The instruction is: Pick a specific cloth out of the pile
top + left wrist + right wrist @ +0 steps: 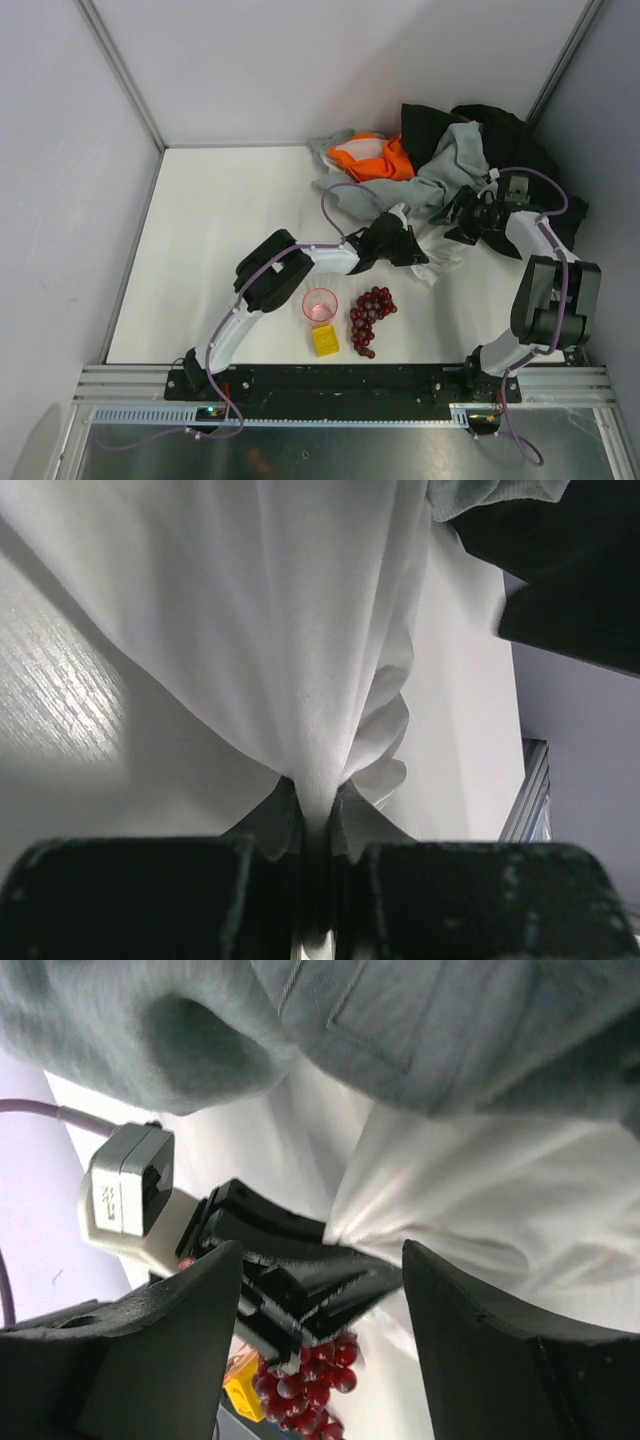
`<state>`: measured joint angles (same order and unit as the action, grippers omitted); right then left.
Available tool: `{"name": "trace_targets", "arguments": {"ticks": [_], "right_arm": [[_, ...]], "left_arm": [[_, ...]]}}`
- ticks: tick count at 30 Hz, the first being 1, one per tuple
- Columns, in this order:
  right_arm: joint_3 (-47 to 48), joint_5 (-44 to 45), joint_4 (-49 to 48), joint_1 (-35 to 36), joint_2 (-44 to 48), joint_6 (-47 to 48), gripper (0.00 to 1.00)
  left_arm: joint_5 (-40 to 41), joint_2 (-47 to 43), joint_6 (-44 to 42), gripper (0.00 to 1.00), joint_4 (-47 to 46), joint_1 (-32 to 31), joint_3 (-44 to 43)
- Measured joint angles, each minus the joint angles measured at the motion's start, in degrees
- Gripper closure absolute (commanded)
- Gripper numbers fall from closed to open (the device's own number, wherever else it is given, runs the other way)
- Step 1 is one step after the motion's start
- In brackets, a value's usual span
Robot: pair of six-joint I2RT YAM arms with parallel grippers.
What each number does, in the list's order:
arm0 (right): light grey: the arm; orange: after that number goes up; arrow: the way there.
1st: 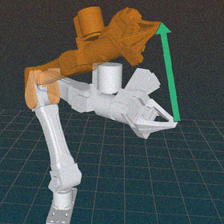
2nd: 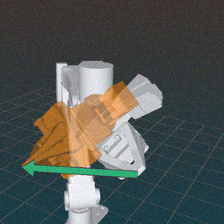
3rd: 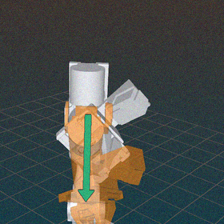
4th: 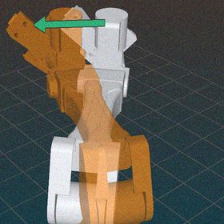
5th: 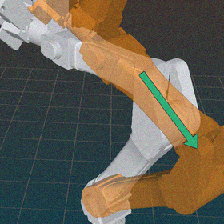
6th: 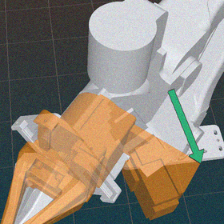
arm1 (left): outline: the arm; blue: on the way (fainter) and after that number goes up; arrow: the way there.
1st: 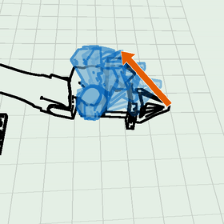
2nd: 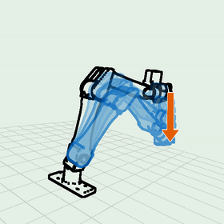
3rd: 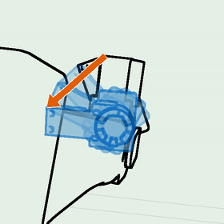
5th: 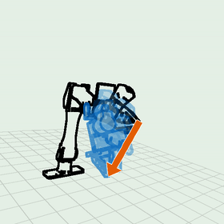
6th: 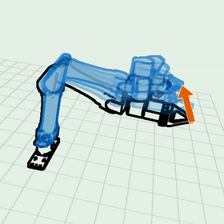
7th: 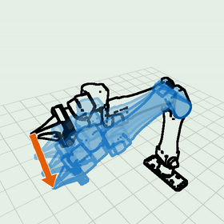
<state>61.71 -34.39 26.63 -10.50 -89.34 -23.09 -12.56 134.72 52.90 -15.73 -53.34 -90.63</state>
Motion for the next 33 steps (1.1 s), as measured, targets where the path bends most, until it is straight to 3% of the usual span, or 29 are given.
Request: {"name": "trace_targets", "arguments": {"ticks": [16, 33], "right_arm": [[6.1, -11.8, -8.7, 4.8, -15.6, -5.7, 0.33], [11.7, -23.5, -13.1, 1.4, -22.5, -11.9, 0.33]], "left_arm": [[2.0, -8.5, -6.4, 0.99, 1.8, 0.0, 7.7], [4.9, -16.3, -11.7, 0.99, 3.8, 0.3, 15.1]]}}
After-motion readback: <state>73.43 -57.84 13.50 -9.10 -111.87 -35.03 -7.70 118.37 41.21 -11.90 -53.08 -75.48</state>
